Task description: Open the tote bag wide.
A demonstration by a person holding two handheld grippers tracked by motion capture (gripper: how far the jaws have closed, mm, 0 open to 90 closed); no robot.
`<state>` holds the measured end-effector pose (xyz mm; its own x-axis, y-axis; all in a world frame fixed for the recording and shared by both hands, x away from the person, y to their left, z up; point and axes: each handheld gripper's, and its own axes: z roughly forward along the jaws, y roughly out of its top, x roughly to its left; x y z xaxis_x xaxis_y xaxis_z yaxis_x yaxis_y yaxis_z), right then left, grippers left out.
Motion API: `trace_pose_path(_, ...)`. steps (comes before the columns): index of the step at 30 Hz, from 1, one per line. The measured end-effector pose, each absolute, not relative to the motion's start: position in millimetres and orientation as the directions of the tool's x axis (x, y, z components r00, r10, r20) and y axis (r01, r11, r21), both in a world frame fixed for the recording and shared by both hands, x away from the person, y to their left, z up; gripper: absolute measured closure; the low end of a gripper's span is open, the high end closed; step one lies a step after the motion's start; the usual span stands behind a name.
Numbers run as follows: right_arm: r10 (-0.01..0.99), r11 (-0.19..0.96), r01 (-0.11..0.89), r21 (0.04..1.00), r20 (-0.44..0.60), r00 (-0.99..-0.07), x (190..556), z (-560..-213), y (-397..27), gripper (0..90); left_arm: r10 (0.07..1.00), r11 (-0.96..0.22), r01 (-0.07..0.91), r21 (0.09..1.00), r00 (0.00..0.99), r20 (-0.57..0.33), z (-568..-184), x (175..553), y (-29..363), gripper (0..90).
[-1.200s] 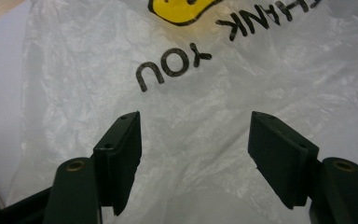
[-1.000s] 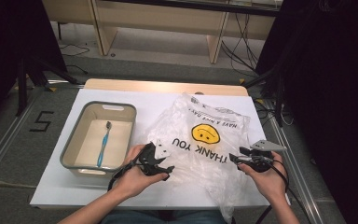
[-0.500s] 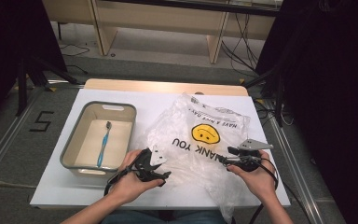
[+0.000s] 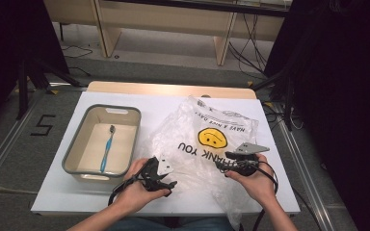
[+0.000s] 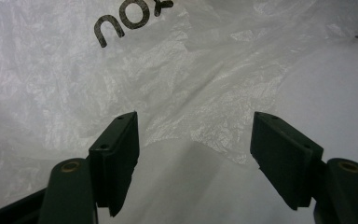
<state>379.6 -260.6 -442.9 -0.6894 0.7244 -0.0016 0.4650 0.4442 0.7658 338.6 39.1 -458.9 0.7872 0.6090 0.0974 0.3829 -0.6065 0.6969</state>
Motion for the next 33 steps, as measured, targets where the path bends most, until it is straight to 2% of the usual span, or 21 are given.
trace_pose_path(13,0.576,0.588,0.418,0.693,0.004,-0.817,384.5,-460.6,-222.3,39.9,0.582,-0.633,0.374,0.678,0.807,0.098,-465.9,336.0,29.5,35.4)
trace_pose_path(23,0.483,0.683,0.367,0.631,-0.013,-0.876,388.8,-473.8,-201.3,40.1,0.569,-0.645,0.371,0.668,0.817,0.096,-470.1,335.6,25.8,37.0)
trace_pose_path(26,0.495,0.683,0.392,0.616,0.005,-0.869,391.4,-477.0,-196.6,42.2,0.567,-0.647,0.370,0.666,0.818,0.096,-471.0,336.2,25.6,37.2)
trace_pose_path(33,0.503,0.674,0.414,0.612,0.030,-0.864,401.7,-480.3,-196.8,53.1,0.564,-0.651,0.369,0.663,0.820,0.097,-472.2,336.7,25.4,37.1)
